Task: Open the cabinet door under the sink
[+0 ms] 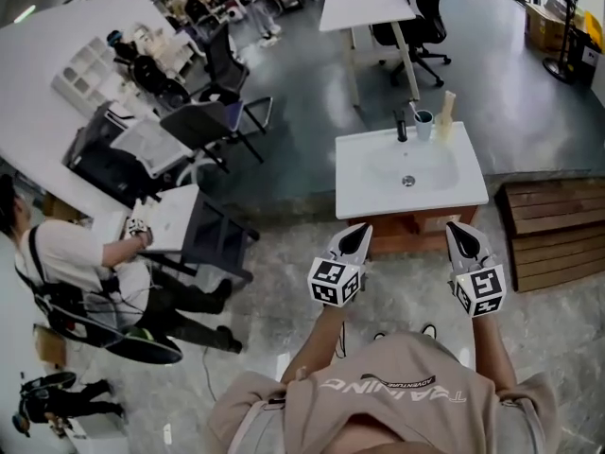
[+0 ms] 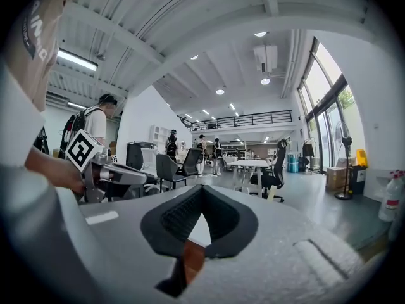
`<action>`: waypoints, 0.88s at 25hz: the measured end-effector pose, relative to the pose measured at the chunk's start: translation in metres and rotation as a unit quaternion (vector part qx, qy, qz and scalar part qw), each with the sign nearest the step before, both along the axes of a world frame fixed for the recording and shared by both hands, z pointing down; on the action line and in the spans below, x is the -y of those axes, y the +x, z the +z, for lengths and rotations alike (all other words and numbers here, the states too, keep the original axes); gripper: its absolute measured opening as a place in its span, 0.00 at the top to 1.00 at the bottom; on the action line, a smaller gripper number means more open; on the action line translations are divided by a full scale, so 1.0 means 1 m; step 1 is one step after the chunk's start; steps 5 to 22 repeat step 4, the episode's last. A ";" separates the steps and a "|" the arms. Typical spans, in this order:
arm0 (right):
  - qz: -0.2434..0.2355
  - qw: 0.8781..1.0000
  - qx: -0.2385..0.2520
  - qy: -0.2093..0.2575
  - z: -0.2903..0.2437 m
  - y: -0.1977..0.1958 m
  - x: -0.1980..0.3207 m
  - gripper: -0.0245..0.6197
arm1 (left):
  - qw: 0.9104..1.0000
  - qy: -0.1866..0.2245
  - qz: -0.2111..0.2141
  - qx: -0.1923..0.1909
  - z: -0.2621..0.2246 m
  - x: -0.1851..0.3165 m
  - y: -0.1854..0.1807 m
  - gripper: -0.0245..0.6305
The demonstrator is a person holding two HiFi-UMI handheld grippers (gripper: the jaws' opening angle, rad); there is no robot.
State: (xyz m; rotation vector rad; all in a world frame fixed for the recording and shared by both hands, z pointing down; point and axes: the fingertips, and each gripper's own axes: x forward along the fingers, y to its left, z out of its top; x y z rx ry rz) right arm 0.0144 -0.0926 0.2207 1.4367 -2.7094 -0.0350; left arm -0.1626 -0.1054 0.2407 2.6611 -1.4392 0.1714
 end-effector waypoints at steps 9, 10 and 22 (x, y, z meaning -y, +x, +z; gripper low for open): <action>-0.017 1.000 -0.003 -0.007 0.004 -0.009 -0.002 0.96 | 1.000 0.001 0.002 -0.006 -0.003 0.003 0.005 0.94; -0.017 1.000 -0.003 -0.007 0.004 -0.009 -0.002 0.96 | 1.000 0.001 0.002 -0.006 -0.003 0.003 0.005 0.94; -0.017 1.000 -0.003 -0.007 0.004 -0.009 -0.002 0.96 | 1.000 0.001 0.002 -0.006 -0.003 0.003 0.005 0.94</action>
